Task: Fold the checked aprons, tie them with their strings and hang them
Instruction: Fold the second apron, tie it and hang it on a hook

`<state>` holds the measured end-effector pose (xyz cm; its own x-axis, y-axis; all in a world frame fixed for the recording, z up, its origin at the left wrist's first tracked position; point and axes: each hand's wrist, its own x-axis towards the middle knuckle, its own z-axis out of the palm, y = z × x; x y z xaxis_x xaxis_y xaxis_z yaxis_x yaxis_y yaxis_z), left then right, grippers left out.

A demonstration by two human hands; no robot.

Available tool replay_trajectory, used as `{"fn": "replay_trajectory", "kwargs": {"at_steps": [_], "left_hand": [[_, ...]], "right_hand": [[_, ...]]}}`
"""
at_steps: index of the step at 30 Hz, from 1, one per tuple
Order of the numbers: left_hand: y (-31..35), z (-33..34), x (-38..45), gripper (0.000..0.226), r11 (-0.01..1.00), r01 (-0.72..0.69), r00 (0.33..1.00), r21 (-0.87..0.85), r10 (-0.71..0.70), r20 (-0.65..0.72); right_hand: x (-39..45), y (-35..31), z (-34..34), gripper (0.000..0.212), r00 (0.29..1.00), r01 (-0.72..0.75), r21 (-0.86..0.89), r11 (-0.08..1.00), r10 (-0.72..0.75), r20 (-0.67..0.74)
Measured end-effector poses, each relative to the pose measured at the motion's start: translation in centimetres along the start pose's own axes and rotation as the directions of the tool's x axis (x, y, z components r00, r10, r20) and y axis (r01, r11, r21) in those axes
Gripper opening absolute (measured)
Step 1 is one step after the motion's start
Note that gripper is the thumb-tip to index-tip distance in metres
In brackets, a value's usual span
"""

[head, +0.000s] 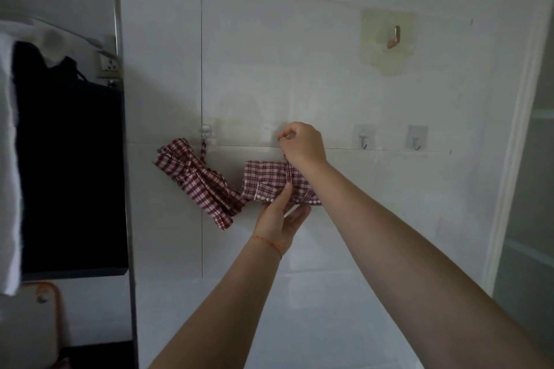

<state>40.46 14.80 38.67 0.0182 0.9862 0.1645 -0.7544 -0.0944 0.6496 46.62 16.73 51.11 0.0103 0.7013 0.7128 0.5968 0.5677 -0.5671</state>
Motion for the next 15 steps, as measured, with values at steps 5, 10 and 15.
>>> {"fn": "replay_trajectory", "kwargs": {"at_steps": [5, 10, 15], "left_hand": [[-0.4, -0.4, 1.0, 0.047, 0.999, 0.003, 1.0, -0.047, -0.002, 0.005], [-0.6, 0.3, 0.9, 0.036, 0.997, 0.056, 0.997, -0.056, -0.053, 0.048], [-1.0, 0.4, 0.7, 0.027, 0.992, 0.105, 0.994, -0.063, -0.103, 0.044]], "right_hand": [[0.4, -0.5, 0.4, 0.023, 0.993, -0.113, -0.095, 0.989, 0.111, -0.034], [1.1, -0.9, 0.3, 0.029, 0.988, -0.152, -0.091, 0.984, 0.151, -0.021], [2.0, -1.1, 0.8, 0.023, 0.978, -0.19, -0.133, 0.973, 0.199, 0.058]]}}
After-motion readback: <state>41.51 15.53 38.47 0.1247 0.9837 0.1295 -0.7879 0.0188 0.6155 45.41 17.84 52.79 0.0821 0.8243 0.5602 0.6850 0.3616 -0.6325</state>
